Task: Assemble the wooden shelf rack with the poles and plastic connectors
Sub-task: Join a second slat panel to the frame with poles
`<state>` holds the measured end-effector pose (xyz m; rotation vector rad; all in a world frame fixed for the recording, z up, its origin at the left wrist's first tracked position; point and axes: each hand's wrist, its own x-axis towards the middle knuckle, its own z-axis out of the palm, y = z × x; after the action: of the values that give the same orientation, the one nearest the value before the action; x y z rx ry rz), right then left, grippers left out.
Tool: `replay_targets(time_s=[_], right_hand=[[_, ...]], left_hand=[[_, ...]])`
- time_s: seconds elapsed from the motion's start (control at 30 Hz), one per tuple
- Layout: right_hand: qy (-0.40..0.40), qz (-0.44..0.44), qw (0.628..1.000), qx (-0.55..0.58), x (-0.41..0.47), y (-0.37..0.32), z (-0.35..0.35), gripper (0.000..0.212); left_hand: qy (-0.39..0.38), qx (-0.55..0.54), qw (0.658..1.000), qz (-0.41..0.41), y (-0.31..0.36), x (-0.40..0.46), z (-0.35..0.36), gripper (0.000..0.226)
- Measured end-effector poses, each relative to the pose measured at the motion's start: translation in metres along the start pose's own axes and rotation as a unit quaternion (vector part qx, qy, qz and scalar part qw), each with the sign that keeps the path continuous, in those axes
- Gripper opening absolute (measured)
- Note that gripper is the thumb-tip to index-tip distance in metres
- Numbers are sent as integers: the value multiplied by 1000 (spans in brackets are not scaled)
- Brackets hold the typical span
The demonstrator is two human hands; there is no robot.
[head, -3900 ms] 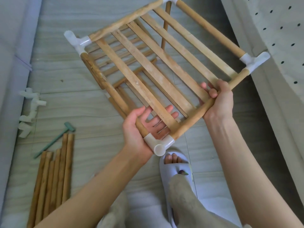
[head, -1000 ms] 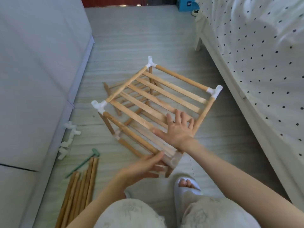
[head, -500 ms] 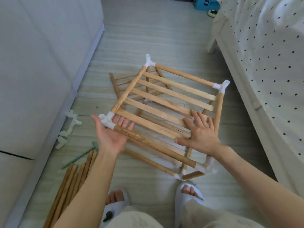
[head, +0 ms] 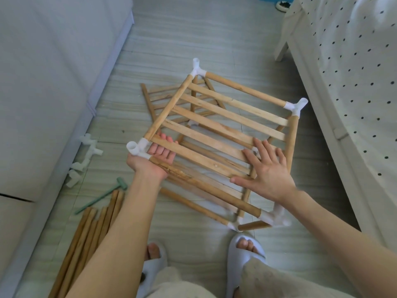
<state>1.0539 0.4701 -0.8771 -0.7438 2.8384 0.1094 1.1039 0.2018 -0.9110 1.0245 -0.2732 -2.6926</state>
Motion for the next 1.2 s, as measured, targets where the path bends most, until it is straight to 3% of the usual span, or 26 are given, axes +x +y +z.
replay_targets(time_s=[0.17,0.27,0.33,0.4,0.47,0.5,0.57,0.63,0.7,0.8,0.97,1.1,1.2], right_hand=[[-28,-26,999,5,2,6,-8,121],[-64,-53,996,32,10,22,-20,106],[-101,-59,992,38,16,36,-30,94],[-127,-48,991,1,18,48,-41,84],[-115,-42,989,-78,18,49,-50,74],[-95,-52,988,-113,17,43,-54,68],[-55,-92,989,-103,14,17,-58,58],[-36,-123,992,-11,11,-22,-58,50],[-27,-121,989,82,12,-61,-53,43],[-40,-69,979,188,16,-97,-45,47],[-57,-93,975,191,8,-95,-29,62],[-27,-118,988,98,-13,-88,-14,63],[-17,-149,987,57,-19,-77,-16,56]], left_hand=[[-3,27,1000,8,-6,-10,-4,57],[-28,111,991,-71,-11,-38,-30,63],[-26,284,944,-166,-3,-60,-51,69],[16,465,859,-216,11,-78,-63,55],[89,594,782,-168,22,-82,-62,37],[108,623,765,-120,25,-80,-57,35],[84,580,809,-43,27,-70,-40,33],[14,509,860,-21,22,-61,-14,30],[-35,470,881,-31,10,-55,9,31],[-40,438,897,-33,-8,-54,19,43],[-33,426,903,-52,-9,-63,-8,38],[-34,455,885,-97,-8,-74,-28,38],[-46,510,850,-122,-1,-79,-33,38]])
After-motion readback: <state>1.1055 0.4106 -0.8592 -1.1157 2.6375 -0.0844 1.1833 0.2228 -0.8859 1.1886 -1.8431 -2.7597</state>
